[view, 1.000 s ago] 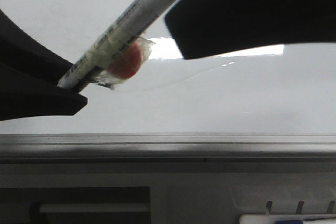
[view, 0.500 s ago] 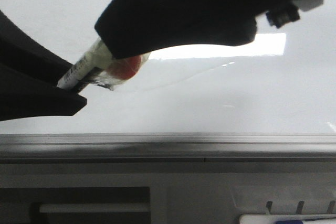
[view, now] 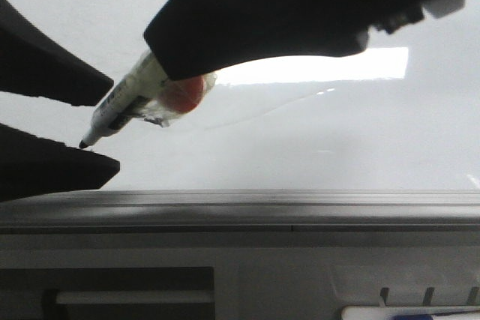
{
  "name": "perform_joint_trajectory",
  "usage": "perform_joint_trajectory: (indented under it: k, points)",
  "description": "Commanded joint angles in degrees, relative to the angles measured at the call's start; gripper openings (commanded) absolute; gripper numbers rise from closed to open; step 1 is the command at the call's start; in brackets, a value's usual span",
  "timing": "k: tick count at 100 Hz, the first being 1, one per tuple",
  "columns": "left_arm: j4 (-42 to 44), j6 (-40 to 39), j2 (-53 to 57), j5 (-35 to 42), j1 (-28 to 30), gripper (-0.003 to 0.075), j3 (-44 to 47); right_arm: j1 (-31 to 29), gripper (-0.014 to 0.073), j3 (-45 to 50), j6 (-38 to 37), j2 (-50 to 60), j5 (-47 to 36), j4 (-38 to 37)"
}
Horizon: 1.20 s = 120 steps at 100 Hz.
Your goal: Write number 3 on whiteboard
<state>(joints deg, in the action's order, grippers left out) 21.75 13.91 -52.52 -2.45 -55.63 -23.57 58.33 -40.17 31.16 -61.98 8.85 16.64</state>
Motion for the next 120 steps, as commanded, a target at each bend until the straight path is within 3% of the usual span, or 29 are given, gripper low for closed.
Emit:
perform_joint_trajectory:
  k: [1,24,56,99,120]
  points:
    - [-2.7,-0.5,2.1,2.4,-0.4,0.0436,-1.5,-0.6,-0.0061,-2.3,0.8,1.0,-4.5,0.2]
    - [-5.6,-0.5,9.5,-3.2,-0.4,0.0351,-1.5,-5.7,-0.0061,-7.8,0.8,0.8,-0.8,0.4]
    - [-6.3,-4.0,14.0,-6.9,2.3,0.0312,-1.5,-12.0,-0.0061,-16.3,0.8,-4.0,4.8,0.4]
    - [-6.3,-4.0,14.0,-6.7,2.3,0.0312,-1.5,-17.3,-0.0060,-22.5,-0.9,-10.5,10.8,0.3]
    - [-6.3,-4.0,14.0,-6.7,2.3,0.0312,-1.5,-19.6,-0.0056,-22.6,-0.9,-10.9,9.7,-1.1]
